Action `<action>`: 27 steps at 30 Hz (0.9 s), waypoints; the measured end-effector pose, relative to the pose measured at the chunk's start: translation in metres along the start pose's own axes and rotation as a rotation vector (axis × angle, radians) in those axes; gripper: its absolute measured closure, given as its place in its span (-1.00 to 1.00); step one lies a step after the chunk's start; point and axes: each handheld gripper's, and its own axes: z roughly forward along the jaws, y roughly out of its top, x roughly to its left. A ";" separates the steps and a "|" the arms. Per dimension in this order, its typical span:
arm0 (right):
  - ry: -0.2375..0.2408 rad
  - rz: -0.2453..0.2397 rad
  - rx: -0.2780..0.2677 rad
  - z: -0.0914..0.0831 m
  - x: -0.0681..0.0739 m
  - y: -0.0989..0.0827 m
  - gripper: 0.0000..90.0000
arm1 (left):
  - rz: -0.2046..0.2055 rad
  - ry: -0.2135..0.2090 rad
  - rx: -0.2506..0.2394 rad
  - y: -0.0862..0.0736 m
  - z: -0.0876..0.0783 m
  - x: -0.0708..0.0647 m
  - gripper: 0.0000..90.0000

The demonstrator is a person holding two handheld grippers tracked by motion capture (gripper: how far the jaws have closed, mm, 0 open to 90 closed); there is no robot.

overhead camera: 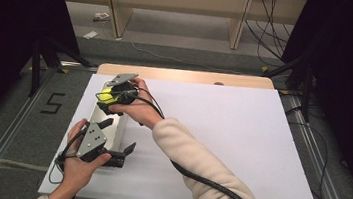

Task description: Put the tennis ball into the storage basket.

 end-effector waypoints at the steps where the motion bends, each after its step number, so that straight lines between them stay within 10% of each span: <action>1: 0.000 0.003 0.000 0.000 0.000 0.000 -0.40 | -0.001 0.001 0.000 0.000 0.000 0.000 -1.00; 27: -0.019 0.032 0.035 0.011 -0.007 -0.010 -0.40 | -0.003 0.005 -0.001 0.000 -0.002 0.001 -1.00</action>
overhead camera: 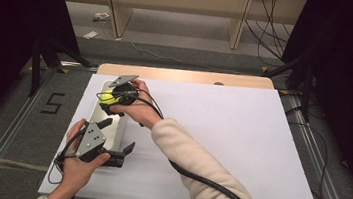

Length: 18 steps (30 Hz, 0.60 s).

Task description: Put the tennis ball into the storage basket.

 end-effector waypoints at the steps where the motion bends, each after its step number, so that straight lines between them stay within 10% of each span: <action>1: -0.001 0.000 -0.002 0.001 0.000 -0.001 -0.40 | 0.001 0.001 0.000 0.000 0.000 0.000 -1.00; 18: -0.003 -0.008 0.005 0.004 0.000 -0.003 -0.40 | 0.001 0.002 -0.003 0.000 0.000 0.000 -1.00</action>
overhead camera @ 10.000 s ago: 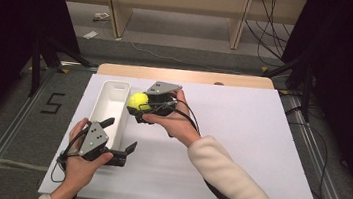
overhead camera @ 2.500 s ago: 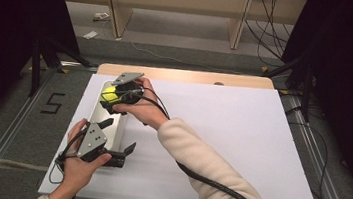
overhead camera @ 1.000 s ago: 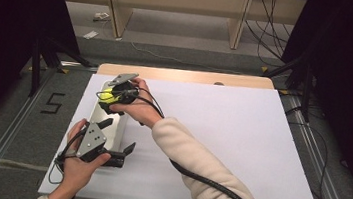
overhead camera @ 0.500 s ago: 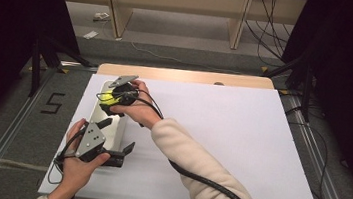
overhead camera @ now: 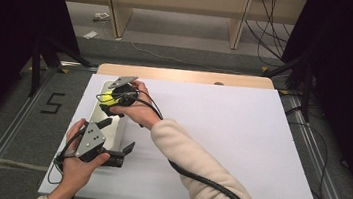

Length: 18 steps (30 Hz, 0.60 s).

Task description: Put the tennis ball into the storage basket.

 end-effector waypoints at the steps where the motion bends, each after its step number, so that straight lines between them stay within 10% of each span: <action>1: 0.001 0.000 0.003 0.000 0.000 0.000 -0.40 | 0.000 0.000 0.000 0.000 0.000 0.000 -1.00; 18: 0.006 0.002 0.015 0.007 0.001 -0.007 -0.41 | -0.001 -0.001 -0.001 0.000 0.000 0.000 -1.00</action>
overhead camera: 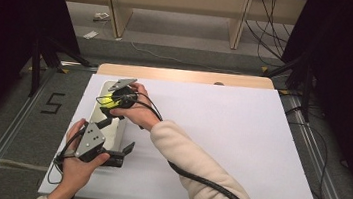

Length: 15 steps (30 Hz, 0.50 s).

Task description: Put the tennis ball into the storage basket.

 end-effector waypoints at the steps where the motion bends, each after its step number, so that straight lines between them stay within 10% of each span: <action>1: 0.000 -0.002 0.002 0.000 0.000 0.000 -0.41 | 0.000 0.000 0.000 0.000 0.000 0.000 -1.00; 15: 0.006 -0.011 0.006 0.004 0.002 -0.002 -0.41 | -0.001 0.000 0.001 0.000 0.000 0.000 -1.00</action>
